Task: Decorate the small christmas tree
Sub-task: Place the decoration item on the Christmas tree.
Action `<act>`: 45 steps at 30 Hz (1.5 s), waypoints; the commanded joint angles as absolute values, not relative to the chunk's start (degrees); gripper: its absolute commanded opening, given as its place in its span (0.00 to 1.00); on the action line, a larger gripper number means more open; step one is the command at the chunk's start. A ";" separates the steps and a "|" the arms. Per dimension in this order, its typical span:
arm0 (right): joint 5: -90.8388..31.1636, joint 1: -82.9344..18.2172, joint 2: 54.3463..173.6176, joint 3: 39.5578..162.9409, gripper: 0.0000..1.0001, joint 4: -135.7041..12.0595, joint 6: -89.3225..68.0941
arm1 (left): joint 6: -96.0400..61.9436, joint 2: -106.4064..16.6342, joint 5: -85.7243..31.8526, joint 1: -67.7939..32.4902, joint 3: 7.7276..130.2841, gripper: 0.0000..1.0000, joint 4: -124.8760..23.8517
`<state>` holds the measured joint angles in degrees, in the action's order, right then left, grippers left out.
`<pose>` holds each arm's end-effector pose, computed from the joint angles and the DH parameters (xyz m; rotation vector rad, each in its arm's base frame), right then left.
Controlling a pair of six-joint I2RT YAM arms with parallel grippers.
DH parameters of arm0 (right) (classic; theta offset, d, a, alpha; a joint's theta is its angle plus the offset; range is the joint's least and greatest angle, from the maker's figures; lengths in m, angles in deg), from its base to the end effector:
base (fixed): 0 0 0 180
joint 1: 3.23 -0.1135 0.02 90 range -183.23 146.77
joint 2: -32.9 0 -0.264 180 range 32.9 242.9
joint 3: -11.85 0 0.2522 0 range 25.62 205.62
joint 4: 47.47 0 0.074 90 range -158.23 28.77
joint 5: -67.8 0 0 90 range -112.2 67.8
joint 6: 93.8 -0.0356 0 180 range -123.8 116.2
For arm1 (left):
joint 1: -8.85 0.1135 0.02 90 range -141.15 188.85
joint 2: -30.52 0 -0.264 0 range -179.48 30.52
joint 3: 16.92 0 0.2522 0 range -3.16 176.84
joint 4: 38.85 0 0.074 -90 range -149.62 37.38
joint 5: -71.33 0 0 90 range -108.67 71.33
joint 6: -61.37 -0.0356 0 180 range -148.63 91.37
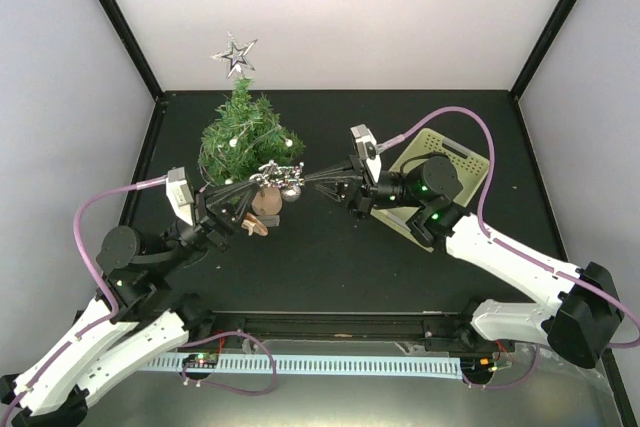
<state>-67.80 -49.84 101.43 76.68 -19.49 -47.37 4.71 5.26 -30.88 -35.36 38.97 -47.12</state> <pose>0.1637 0.2102 0.3836 -0.8576 1.2444 1.7647 0.0656 -0.0743 0.3960 0.3245 1.2542 -1.3026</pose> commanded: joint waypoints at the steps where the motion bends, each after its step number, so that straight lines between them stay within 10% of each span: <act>1: -68.08 -50.12 101.78 77.37 0.01 -19.73 -46.21 | 5.39 5.16 -31.54 -34.92 38.72 0.01 -44.95; 4: -67.09 -50.07 101.25 76.98 0.01 -21.19 -44.94 | 5.11 4.79 -30.64 -34.95 39.11 0.06 -46.53; 8: -65.21 -48.82 99.73 78.71 0.01 -31.62 -35.40 | 4.31 4.33 -25.41 -34.97 41.21 0.50 -55.43; 11: -69.93 -45.64 100.18 82.57 0.01 -38.36 -27.14 | 2.23 5.00 -22.01 -34.92 41.73 0.61 -60.63; 28: -85.37 -38.85 123.66 110.85 0.01 -76.36 7.75 | -16.54 8.19 -6.02 -34.94 45.49 0.61 -78.67; 45: -90.02 -38.07 137.94 124.44 0.01 -84.64 10.21 | -20.19 9.29 -3.64 -34.92 43.13 0.61 -78.50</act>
